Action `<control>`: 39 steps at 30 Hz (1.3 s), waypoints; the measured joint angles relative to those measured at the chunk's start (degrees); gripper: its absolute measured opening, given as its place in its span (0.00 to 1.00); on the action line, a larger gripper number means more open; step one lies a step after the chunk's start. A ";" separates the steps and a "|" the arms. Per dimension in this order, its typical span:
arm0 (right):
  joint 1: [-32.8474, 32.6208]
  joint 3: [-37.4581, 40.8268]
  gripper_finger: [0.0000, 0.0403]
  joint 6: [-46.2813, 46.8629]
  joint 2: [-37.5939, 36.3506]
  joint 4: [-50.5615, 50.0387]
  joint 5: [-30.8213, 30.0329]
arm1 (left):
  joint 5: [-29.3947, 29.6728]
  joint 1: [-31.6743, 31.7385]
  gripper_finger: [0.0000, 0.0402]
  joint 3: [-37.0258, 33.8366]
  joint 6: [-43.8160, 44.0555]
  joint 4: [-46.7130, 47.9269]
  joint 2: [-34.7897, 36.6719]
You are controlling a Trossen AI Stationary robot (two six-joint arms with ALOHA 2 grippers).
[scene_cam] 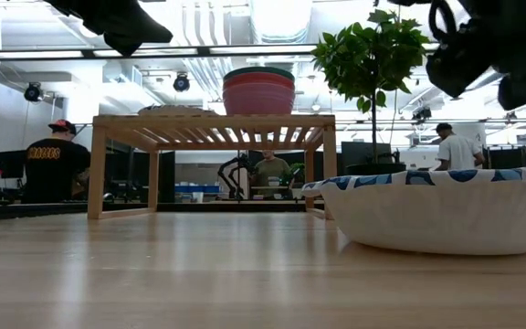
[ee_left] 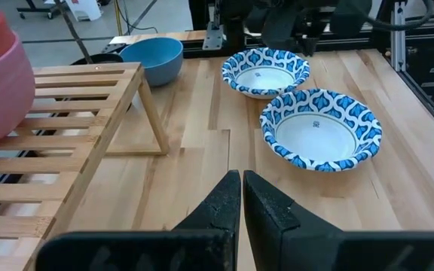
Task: Place and stack bowls onto a shelf
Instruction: Stack the white bowl on the top of the other white bowl on the shelf
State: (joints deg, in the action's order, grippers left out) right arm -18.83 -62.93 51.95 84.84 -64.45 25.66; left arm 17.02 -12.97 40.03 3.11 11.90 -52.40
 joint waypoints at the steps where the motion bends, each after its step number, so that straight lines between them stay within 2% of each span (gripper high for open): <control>1: -0.34 0.48 0.10 1.28 -0.29 0.99 0.11 | 0.00 0.00 0.00 0.00 0.00 -0.01 0.00; 10: -4.08 1.94 0.40 3.00 -0.35 3.60 -4.83 | 0.00 0.00 0.00 0.00 0.00 -0.17 -0.24; 16: -4.96 3.45 0.48 4.45 -0.35 6.73 -9.71 | 0.00 0.00 0.00 0.00 -0.09 -0.38 -0.75; 28: -4.96 9.98 0.41 4.37 -0.31 14.33 -10.73 | 0.00 0.00 0.00 0.00 -0.20 -0.37 -1.09; 39: -4.94 9.82 0.16 3.47 0.46 14.97 -10.73 | 0.00 0.00 0.00 0.00 -0.63 -0.37 -1.09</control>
State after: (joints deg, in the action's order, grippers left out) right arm -23.77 -53.10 55.42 85.30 -49.48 14.93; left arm 17.02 -12.97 40.03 2.48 11.53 -53.49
